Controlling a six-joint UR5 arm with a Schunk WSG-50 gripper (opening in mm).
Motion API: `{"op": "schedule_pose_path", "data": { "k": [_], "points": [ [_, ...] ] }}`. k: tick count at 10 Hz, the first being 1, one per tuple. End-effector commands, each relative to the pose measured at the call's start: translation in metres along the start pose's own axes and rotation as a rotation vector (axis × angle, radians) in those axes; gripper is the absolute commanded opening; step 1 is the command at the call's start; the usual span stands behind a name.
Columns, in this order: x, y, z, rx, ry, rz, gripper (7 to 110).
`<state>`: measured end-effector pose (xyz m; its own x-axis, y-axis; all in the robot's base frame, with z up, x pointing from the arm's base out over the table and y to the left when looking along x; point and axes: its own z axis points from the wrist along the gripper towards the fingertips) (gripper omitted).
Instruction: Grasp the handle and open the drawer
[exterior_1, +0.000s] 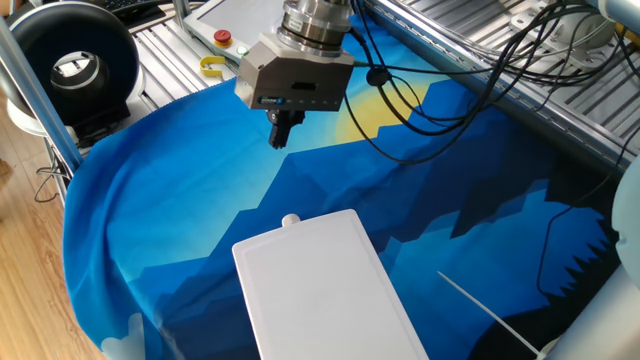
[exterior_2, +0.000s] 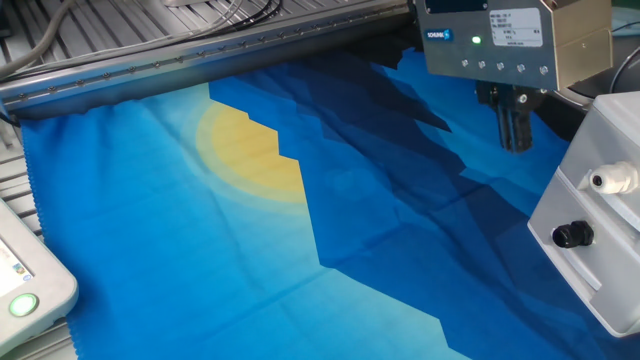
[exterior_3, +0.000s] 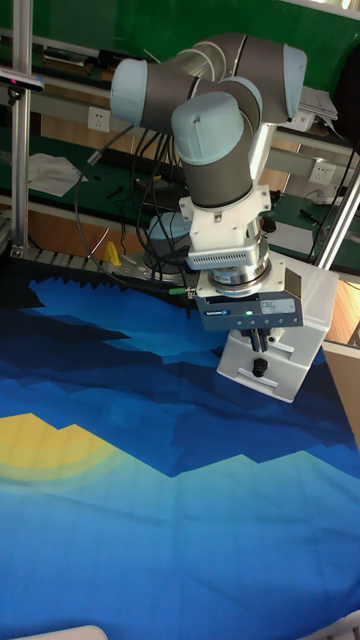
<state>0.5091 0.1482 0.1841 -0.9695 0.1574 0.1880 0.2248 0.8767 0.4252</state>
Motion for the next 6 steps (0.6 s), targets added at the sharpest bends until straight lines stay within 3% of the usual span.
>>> {"op": "schedule_pose_path", "data": {
  "k": [1, 4, 6],
  "points": [
    [-0.001, 0.002, -0.002, -0.009, -0.004, 0.003, 7],
    [-0.009, -0.004, 0.006, 0.014, -0.005, 0.013, 7],
    [-0.031, -0.007, 0.029, 0.02, 0.006, 0.01, 7]
  ]
}}
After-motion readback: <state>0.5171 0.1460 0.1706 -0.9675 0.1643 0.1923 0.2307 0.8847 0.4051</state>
